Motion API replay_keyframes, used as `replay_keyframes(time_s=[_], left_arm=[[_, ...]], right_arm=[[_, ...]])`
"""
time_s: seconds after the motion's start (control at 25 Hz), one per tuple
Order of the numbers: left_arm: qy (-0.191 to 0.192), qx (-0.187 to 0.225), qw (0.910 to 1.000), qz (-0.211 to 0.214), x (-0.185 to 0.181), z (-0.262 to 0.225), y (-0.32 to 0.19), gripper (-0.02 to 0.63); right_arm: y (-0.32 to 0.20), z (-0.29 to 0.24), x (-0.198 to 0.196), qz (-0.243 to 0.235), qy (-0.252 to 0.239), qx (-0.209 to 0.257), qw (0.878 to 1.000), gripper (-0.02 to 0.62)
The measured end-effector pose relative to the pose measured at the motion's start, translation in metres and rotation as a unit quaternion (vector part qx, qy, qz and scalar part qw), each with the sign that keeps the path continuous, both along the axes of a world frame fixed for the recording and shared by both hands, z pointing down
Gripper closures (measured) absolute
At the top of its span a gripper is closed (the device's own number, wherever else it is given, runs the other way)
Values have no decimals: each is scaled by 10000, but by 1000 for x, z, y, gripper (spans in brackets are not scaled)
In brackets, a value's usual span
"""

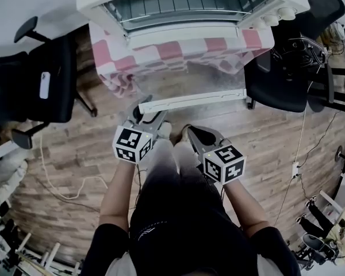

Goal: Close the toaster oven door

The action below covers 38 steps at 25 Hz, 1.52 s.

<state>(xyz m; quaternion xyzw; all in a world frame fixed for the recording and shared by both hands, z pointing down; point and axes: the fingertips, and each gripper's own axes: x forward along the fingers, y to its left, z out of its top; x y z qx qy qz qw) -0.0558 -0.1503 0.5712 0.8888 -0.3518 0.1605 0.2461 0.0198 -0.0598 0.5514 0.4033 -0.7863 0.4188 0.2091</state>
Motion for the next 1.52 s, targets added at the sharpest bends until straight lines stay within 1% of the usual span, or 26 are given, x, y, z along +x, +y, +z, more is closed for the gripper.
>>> replay_keyframes(time_s=[0.2,0.56,0.72,0.96,1.24,1.52], left_arm=[[240,-77,9988,-430,-3,-20,2,371],[550,-83,9937,-978,-8,-53,-1,387],[694,28,9903,-1202,-11,-70,-6,407],[740,256,9871,-1394,-15,-97,-13,422],[1041,431,9784,-1732,-21,-127,-25,423],[1295,620,9656,-2168,-26,-155,-40,420]], right_arm=[[-2,-16,4,-234,-43,180,9996,592],[-3,-40,6,-557,-100,445,9974,592],[-10,-50,6,-677,-100,631,9957,593],[-22,-70,8,-768,-151,929,9926,593],[-35,-89,15,-695,-222,1247,9895,592],[-41,-108,27,-675,-213,1558,9853,592]])
